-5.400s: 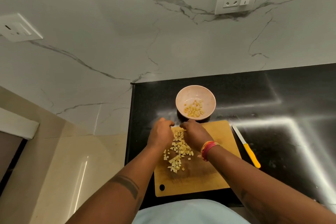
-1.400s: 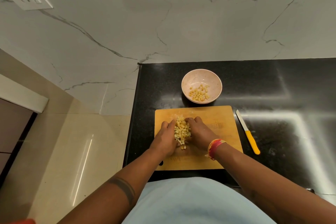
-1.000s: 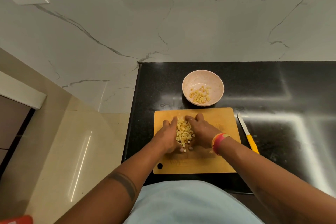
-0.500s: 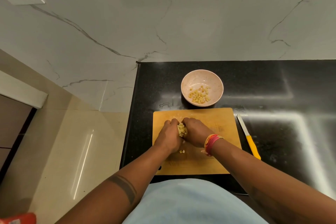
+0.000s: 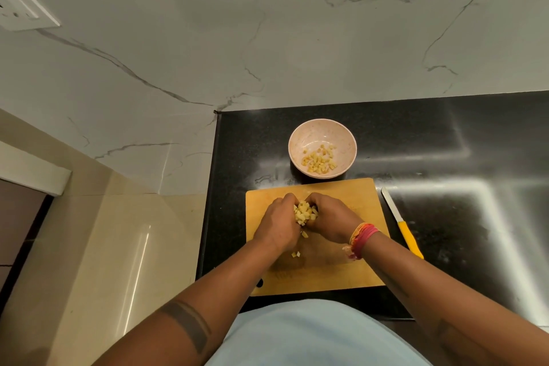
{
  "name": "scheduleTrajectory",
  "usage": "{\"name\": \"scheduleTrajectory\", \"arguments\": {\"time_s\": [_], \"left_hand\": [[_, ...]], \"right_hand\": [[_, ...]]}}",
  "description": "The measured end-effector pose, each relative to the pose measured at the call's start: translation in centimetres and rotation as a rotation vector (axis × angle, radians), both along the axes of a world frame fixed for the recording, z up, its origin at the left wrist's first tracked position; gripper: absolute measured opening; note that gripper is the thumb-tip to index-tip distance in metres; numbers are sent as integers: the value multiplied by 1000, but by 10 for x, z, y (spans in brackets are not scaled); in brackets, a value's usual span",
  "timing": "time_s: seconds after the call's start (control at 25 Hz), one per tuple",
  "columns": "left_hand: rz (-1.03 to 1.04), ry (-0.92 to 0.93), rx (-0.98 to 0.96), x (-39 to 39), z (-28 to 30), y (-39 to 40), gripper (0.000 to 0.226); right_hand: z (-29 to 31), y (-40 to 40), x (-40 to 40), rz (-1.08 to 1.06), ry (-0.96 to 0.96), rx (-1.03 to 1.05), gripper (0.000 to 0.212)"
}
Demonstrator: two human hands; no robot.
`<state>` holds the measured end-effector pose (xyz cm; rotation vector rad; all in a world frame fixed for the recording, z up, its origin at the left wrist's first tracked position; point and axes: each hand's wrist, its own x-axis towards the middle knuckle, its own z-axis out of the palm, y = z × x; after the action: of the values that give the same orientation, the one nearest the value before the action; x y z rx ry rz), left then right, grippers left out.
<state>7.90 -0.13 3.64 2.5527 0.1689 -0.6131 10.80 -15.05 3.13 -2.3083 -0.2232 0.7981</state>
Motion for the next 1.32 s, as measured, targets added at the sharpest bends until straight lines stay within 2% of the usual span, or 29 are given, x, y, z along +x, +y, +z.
{"name": "scheduleTrajectory", "arguments": {"time_s": [0.16,0.4,0.52,0.64,0.8,1.0,1.16,1.32], "left_hand": [[-28,-62,-39,21,18,-10,39],[-55,-169,-29,103,46,-32,43],[-37,-54,12,142,49,-40,59],[48,97,-79,157,43,-39,63],[121,48,-92,164,25,-34,56],[206,-157,-138,166,21,-35,22],[162,-174,-219,145,25,-20,14],[123,-97,-248,86,17,2,17]], "right_hand": [[25,-11,19,-35,-22,-30,37],[67,-31,87,-100,-147,-58,29],[56,-25,127,-92,-160,-199,39],[36,-15,142,-77,-90,-301,57],[20,-14,141,-203,-178,-297,44],[18,-14,133,-404,-259,-91,10],[25,-15,110,-487,-274,101,10],[21,-4,50,-424,-196,240,10]]}}
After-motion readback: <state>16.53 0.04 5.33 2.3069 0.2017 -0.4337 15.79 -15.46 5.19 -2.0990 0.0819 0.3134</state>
